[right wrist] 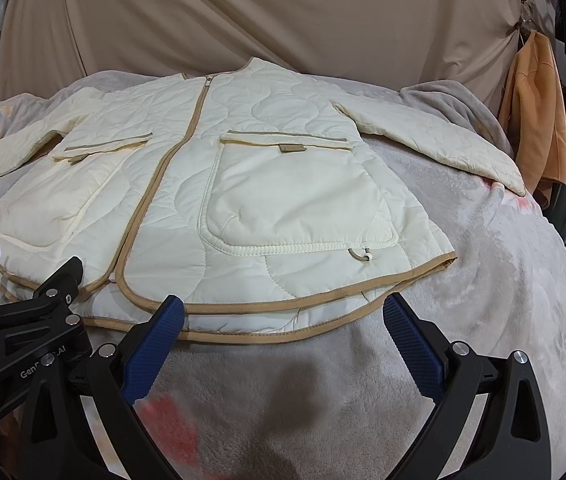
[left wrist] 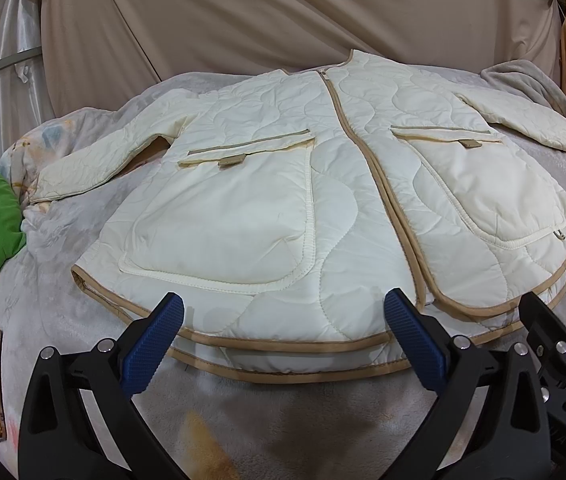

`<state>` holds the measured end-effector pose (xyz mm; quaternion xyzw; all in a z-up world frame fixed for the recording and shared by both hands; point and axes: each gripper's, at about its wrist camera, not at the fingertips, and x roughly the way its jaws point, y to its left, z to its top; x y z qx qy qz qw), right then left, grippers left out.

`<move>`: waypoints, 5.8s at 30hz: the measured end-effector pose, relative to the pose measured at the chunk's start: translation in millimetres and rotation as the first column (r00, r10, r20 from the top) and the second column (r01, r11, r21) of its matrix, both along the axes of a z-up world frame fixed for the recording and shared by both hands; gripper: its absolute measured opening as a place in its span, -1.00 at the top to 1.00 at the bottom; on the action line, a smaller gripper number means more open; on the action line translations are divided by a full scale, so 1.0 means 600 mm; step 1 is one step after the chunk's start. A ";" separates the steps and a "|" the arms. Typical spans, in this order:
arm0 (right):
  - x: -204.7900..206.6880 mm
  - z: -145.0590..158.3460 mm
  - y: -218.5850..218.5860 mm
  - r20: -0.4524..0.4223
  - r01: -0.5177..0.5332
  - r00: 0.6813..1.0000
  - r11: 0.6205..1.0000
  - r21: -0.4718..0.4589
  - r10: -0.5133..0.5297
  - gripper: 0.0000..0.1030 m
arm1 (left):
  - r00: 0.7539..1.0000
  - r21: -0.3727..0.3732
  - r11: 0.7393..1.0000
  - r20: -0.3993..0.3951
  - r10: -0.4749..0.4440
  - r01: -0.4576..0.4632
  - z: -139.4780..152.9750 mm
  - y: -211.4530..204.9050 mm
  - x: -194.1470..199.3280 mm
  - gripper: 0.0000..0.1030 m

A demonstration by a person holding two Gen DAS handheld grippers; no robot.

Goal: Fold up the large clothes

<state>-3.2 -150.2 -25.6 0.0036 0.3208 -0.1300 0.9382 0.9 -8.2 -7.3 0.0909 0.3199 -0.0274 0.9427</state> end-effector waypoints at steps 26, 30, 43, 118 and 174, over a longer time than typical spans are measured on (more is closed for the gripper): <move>0.002 -0.001 0.002 -0.001 0.001 1.000 1.000 -0.002 -0.001 -0.90 | 1.000 0.000 1.000 -0.002 -0.001 0.001 0.001 0.001 0.001 -0.90; 0.002 -0.001 0.001 -0.001 0.000 1.000 1.000 -0.002 0.000 -0.90 | 1.000 0.000 1.000 -0.002 -0.001 0.001 0.001 0.001 0.001 -0.90; 0.009 0.001 -0.013 -0.025 -0.023 0.999 0.998 0.060 0.025 -0.90 | 1.000 -0.040 0.999 -0.011 -0.006 0.005 0.006 0.012 0.005 -0.91; 0.484 0.112 -0.260 0.010 -0.079 0.997 0.964 0.253 0.079 0.43 | 0.925 -0.517 0.854 -0.350 -0.148 -0.060 0.053 0.102 0.594 0.12; 0.381 0.030 -0.122 -0.079 -0.165 0.982 0.984 0.062 0.169 0.07 | 0.882 -0.385 0.811 -0.017 0.472 -0.441 0.218 0.560 0.529 1.00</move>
